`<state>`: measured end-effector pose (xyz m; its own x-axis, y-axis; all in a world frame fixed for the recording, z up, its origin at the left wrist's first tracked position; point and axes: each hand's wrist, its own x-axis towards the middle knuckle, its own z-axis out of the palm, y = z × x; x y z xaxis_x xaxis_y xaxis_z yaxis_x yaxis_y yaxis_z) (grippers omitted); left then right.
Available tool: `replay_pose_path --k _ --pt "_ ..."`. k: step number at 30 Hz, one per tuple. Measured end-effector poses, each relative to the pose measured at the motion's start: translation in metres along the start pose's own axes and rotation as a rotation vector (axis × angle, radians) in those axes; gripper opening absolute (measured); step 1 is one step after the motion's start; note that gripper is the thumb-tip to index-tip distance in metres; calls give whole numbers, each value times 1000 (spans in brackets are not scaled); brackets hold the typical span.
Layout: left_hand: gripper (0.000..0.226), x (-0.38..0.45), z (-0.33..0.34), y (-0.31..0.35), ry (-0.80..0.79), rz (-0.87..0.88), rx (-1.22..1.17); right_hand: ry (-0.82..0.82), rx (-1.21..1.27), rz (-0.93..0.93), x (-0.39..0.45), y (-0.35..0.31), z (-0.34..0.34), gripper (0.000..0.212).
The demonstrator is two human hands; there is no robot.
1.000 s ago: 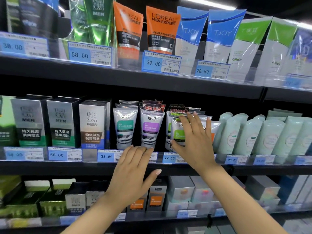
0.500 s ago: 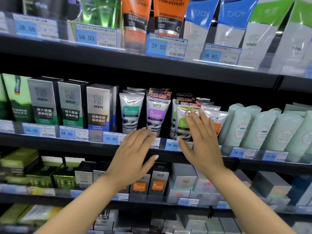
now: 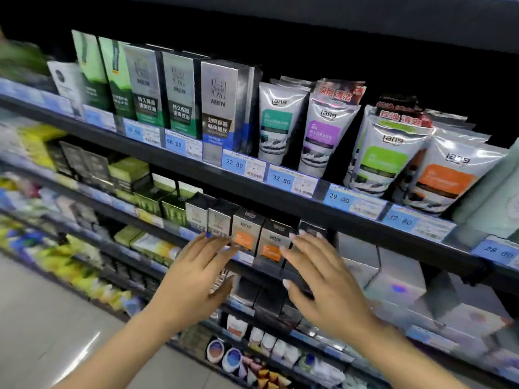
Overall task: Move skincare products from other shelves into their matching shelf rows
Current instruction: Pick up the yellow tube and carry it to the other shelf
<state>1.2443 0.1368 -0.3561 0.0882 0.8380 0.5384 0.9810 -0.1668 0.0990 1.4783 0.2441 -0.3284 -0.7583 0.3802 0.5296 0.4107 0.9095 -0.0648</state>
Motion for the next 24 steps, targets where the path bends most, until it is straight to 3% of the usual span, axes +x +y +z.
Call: replay_pose_path --k 15,19,24 --pt "44 -162 -65 -40 -47 -498 113 -148 335 -302 71 -107 103 39" --pt "45 -200 -78 -79 -77 -537 103 -181 315 -356 91 -147 139 37" --pt "47 -232 -85 -133 -156 -521 88 -261 300 -238 109 -187 185 40"
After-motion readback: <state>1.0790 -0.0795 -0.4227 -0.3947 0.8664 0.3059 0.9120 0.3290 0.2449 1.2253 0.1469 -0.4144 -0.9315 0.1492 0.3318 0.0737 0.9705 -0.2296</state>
